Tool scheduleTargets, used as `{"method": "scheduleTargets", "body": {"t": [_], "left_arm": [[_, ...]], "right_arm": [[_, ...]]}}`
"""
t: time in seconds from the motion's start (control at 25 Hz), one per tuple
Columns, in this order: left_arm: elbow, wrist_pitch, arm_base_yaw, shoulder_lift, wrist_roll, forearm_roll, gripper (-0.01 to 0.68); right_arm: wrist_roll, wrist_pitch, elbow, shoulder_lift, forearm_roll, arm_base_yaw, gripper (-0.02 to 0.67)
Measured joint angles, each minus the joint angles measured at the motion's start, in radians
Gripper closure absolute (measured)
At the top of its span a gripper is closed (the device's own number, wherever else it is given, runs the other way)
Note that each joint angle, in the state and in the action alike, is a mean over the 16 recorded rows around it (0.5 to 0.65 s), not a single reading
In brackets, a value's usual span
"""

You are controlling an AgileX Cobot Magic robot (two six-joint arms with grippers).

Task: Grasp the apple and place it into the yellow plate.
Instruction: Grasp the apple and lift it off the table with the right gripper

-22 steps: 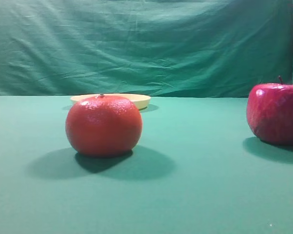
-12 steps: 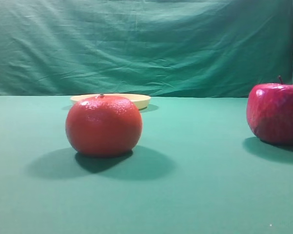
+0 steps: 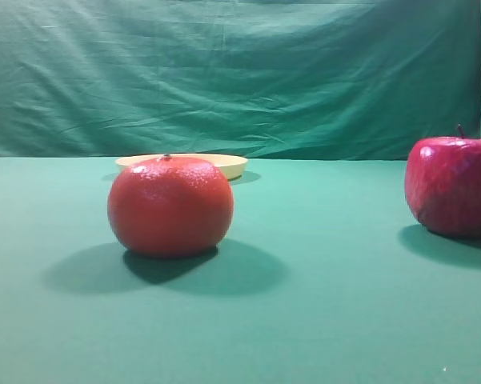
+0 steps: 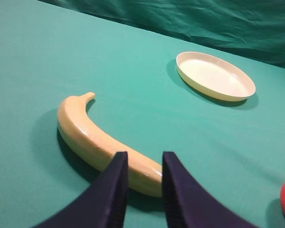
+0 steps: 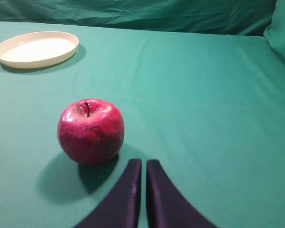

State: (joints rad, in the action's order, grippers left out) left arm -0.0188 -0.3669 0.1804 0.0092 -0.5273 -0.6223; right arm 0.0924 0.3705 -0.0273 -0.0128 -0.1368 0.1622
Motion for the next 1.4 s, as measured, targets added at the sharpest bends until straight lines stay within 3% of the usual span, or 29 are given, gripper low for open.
{"method": "scheduleTargets", "body": {"t": [0.6,0.92,1.4], "left_arm": [[0.0,0.0,0.0,0.0,0.0,0.0,0.516],[0.0,0.0,0.0,0.0,0.0,0.0,0.516],[0.0,0.0,0.0,0.0,0.0,0.0,0.516]], "right_arm": [[0.001,-0.129,0.071,0.019,-0.114,0.0,0.649],[0.046,0.011,0.243,0.182,-0.134,0.0,0.649],[0.236,0.212,0.486,0.624,-0.134,0.0,0.649]]}}
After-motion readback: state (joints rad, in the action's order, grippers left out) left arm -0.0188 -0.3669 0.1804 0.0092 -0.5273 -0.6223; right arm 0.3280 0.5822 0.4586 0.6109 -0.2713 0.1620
